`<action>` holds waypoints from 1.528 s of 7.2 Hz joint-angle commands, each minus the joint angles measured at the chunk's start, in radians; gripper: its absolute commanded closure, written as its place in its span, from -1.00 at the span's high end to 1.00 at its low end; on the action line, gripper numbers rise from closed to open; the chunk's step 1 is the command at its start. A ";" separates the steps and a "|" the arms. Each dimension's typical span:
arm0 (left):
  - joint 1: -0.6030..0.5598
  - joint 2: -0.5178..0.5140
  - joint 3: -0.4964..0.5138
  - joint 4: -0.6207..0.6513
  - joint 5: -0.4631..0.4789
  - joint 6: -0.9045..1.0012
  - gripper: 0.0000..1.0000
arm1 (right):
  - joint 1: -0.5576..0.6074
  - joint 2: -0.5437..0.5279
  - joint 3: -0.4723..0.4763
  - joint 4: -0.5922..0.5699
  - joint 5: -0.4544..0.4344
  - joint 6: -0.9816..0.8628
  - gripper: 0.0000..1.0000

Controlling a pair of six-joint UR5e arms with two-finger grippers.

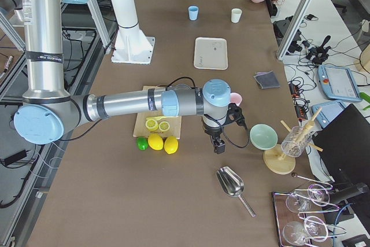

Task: Place all cups on tray

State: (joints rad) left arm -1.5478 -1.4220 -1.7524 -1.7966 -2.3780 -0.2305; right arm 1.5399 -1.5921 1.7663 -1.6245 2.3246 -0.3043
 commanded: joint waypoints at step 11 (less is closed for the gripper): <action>0.027 0.112 -0.018 -0.381 -0.047 -0.169 0.97 | -0.068 -0.085 0.040 0.235 0.127 0.185 1.00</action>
State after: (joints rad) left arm -1.5382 -1.3177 -1.7705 -2.1205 -2.4227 -0.3012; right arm 1.5177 -1.6801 1.7872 -1.3963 2.4219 -0.2344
